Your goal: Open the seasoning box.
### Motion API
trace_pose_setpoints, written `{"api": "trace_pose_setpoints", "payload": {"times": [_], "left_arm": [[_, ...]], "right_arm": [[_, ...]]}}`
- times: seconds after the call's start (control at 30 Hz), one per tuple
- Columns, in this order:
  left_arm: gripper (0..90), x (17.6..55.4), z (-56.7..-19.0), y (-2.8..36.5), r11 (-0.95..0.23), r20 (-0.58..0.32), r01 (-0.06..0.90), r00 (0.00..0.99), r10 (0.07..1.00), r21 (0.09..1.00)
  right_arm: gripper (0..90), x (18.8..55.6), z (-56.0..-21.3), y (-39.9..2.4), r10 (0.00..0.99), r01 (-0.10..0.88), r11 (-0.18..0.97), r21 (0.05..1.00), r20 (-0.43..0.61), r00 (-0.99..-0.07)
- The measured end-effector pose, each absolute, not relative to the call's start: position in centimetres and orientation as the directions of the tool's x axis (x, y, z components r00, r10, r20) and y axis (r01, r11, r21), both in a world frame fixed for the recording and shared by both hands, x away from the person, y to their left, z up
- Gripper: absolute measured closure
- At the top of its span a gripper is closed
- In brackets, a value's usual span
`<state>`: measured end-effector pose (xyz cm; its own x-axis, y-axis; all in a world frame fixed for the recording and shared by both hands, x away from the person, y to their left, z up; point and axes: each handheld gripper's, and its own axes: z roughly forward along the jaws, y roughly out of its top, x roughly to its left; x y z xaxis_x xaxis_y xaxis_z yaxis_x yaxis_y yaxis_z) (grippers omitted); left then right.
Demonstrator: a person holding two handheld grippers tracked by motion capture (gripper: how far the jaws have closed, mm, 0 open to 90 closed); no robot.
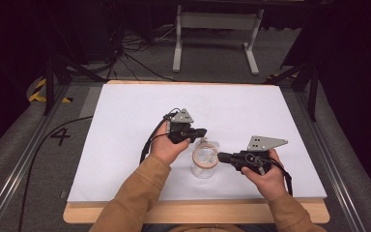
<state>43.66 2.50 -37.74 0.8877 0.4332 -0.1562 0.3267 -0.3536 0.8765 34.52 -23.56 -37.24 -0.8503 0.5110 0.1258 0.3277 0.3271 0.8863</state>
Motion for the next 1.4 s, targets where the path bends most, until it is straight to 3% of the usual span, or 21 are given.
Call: {"api": "trace_pose_setpoints", "payload": {"times": [0.4, 1.4], "left_arm": [[89.5, 42.9, -36.4, 5.3, -0.298, -0.179, 0.345, 0.866, 0.468, 0.89], [87.6, 39.8, -37.7, 12.9, -0.322, -0.215, 0.477, 0.773, 0.597, 0.818]], "right_arm": [[90.0, 34.8, -36.8, -23.4, 0.492, 0.297, 0.334, 0.895, 0.104, -0.864], [90.0, 40.0, -35.9, -22.4, 0.451, 0.245, 0.315, 0.917, 0.082, -0.889]]}}
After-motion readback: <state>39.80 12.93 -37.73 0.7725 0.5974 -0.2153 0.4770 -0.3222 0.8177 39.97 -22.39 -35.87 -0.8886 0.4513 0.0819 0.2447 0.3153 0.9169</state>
